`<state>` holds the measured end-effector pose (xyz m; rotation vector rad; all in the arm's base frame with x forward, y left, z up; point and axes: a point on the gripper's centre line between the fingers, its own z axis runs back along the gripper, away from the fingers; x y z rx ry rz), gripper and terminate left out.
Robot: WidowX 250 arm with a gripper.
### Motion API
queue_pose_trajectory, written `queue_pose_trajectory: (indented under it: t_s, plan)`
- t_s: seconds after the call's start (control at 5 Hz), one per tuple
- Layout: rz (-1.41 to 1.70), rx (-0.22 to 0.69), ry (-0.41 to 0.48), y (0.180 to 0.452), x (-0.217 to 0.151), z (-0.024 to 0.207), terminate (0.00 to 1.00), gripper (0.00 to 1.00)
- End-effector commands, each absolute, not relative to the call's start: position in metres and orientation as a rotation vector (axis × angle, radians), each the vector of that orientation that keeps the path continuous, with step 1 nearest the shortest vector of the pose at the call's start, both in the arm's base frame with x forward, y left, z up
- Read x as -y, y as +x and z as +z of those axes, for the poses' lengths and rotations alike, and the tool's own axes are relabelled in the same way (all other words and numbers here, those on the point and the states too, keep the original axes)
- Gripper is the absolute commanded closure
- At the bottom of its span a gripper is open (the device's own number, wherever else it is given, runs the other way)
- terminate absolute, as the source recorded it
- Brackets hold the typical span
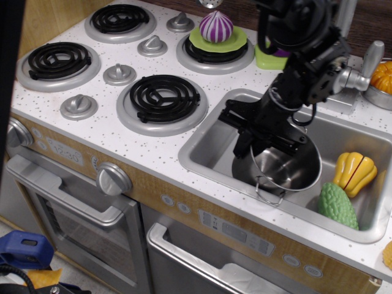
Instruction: Flip pot upright in sink
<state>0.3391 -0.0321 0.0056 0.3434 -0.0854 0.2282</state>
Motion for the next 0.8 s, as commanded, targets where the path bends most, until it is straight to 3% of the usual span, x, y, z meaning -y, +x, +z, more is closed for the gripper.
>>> queue_pose_trajectory:
  t_s: [0.0,0.4,0.6]
  plan:
    - [0.189,0.198,0.375,0.35,0.025,0.029,0.0,0.0]
    - [0.165,0.252,0.412,0.356,0.028,0.015,0.0,0.0]
    - [0.165,0.252,0.412,0.356,0.028,0.015,1.0,0.0]
